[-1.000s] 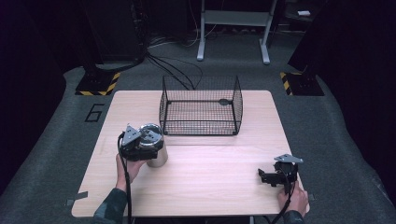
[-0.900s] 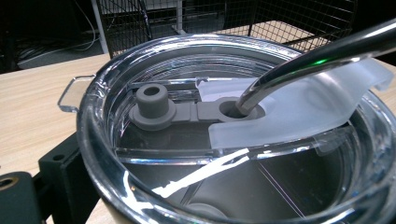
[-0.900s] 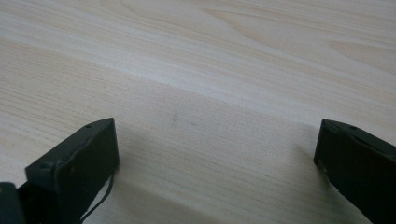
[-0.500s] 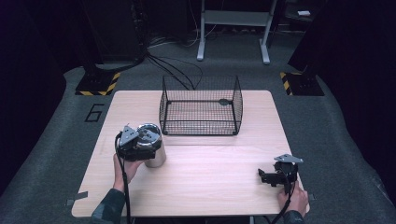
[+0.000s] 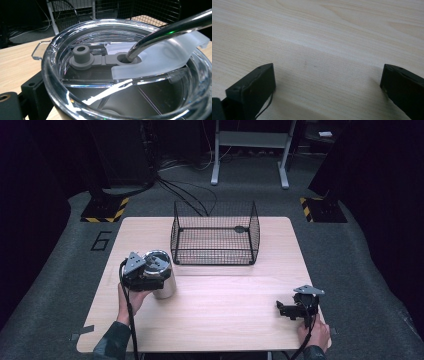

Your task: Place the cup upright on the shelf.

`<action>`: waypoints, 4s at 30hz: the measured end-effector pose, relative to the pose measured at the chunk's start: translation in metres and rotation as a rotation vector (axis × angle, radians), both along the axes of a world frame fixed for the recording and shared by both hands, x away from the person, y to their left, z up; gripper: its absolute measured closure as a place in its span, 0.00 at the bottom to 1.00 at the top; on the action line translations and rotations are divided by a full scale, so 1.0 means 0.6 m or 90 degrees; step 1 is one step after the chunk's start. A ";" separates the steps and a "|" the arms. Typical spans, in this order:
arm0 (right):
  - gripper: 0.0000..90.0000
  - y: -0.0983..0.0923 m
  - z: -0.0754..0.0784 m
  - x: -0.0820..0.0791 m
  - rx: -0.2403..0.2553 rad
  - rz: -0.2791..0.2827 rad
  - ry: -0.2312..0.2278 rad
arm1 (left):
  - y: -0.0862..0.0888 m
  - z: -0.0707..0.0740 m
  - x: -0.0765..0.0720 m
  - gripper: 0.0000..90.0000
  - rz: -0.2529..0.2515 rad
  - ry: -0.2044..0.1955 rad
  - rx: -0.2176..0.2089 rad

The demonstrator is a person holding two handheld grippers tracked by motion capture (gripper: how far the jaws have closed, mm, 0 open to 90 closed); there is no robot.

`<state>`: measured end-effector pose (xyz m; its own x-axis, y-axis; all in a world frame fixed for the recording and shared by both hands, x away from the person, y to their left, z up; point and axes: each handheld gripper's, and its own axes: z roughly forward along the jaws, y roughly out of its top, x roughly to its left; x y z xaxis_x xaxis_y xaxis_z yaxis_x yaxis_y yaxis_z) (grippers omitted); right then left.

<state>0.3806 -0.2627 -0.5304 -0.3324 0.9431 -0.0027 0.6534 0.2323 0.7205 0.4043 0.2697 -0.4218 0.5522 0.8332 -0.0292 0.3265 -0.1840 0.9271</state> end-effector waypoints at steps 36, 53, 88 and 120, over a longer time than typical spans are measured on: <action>0.00 0.000 0.000 0.000 0.000 0.000 0.000 | -0.043 0.068 0.008 0.04 -0.076 -0.024 0.016; 0.00 0.000 0.000 0.000 0.000 0.001 0.000 | -0.069 0.098 0.021 0.04 -0.101 -0.032 0.016; 0.00 0.000 0.000 0.000 0.000 0.001 0.000 | -0.116 0.129 0.072 0.04 -0.131 -0.021 -0.006; 0.00 0.000 0.000 0.000 0.000 0.001 0.000 | -0.159 0.186 0.162 0.04 -0.116 -0.032 0.005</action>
